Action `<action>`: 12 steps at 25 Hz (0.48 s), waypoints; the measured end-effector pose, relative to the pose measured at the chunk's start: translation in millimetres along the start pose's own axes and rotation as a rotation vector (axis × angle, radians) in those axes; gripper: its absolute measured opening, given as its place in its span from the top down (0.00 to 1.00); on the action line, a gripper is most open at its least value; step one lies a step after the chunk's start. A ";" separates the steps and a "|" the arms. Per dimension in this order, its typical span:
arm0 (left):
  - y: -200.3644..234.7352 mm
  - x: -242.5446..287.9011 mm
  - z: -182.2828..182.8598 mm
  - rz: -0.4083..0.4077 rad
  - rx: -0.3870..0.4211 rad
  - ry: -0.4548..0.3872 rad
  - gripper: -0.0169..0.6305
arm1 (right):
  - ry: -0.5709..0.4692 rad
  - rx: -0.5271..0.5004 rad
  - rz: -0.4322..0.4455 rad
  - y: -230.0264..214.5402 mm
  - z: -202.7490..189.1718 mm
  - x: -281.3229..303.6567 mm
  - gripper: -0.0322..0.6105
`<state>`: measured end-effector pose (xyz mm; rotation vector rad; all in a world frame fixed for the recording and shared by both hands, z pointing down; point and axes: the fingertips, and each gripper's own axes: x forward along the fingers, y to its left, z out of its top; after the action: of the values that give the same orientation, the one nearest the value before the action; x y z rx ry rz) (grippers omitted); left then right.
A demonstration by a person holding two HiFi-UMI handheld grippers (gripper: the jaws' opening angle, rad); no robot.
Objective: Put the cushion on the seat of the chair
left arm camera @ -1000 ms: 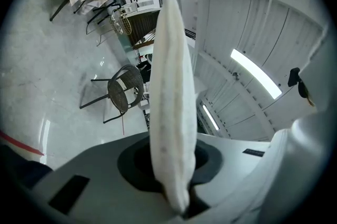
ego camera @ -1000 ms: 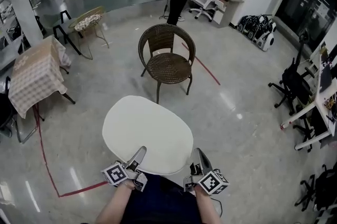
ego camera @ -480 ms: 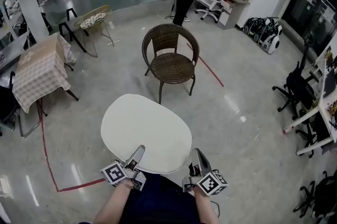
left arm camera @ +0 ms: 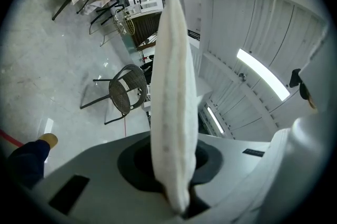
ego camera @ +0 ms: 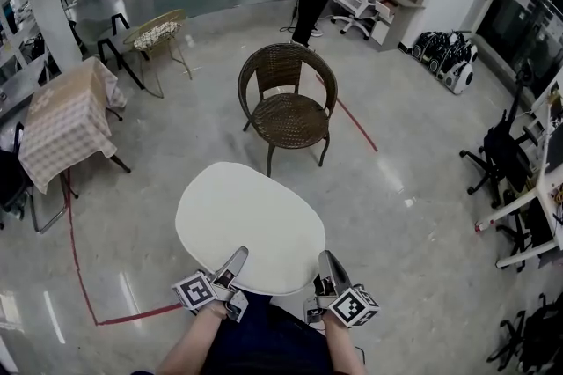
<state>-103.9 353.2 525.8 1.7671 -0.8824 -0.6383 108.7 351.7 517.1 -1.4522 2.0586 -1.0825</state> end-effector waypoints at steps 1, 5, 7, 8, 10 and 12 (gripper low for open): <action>2.2 6.0 3.1 0.000 -0.002 0.002 0.86 | 0.004 0.005 -0.003 -1.9 1.5 6.5 0.97; 17.3 32.7 15.0 0.023 -0.021 0.008 0.86 | 0.009 0.008 -0.013 -11.5 13.5 33.2 0.97; 18.8 48.2 24.1 0.020 -0.021 0.006 0.86 | 0.011 0.010 -0.016 -15.1 21.5 48.2 0.97; 20.0 55.4 28.6 0.019 -0.021 0.006 0.86 | 0.011 0.011 -0.018 -16.4 25.8 55.8 0.96; 22.4 68.8 38.5 0.010 -0.024 0.007 0.86 | 0.012 0.014 -0.021 -17.9 33.2 71.3 0.97; 27.7 79.6 49.0 0.011 -0.041 0.004 0.86 | 0.015 0.019 -0.023 -18.7 37.7 87.5 0.97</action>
<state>-101.5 256.1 533.7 1.7257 -0.8699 -0.6414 112.9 254.7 517.8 -1.4670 2.0410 -1.1218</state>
